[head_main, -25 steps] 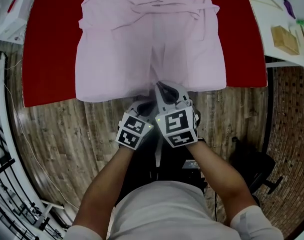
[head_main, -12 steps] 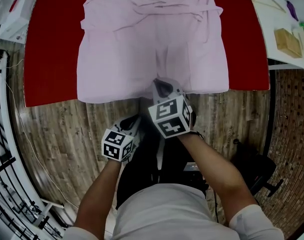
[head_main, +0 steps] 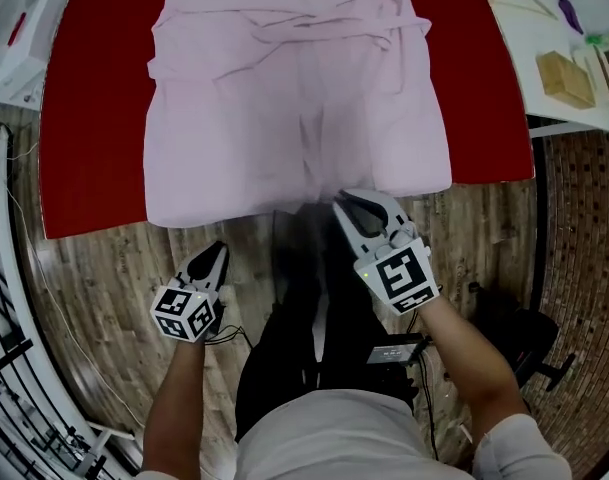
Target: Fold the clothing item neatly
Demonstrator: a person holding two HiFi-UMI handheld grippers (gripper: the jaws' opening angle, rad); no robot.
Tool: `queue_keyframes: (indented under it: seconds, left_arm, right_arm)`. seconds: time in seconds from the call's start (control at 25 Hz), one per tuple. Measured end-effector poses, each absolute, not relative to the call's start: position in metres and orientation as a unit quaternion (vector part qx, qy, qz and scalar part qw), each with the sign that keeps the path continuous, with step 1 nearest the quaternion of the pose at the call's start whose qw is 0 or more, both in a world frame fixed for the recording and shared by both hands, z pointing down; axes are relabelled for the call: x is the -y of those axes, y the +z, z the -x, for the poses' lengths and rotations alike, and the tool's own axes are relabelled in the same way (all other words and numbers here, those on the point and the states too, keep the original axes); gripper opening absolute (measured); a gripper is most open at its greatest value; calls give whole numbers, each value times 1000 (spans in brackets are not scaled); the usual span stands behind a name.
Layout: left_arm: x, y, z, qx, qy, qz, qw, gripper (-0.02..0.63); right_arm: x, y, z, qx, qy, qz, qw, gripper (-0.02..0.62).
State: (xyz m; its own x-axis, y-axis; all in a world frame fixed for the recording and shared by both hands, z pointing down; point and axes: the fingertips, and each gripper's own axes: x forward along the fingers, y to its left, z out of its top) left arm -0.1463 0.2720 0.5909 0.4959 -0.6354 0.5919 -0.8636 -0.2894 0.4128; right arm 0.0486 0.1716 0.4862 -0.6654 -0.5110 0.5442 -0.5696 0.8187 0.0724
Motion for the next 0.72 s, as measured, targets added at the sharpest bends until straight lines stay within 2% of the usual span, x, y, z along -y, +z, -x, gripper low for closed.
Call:
queue_keyframes:
  seconds: [0.24, 0.4, 0.56, 0.72]
  left_arm:
    - [-279, 594, 177, 492, 116, -780, 369, 12]
    - [-288, 607, 181, 487, 98, -767, 406, 12]
    - [-293, 624, 189, 513, 83, -739, 429, 12]
    - [-290, 625, 176, 519, 76, -742, 419, 12]
  right_arm:
    - [-183, 526, -135, 869, 98, -361, 325, 20]
    - [-194, 567, -173, 840, 145, -380, 359, 20]
    - [-200, 593, -193, 836, 189, -386, 343, 21]
    - [-193, 598, -207, 846, 178, -388, 320, 23]
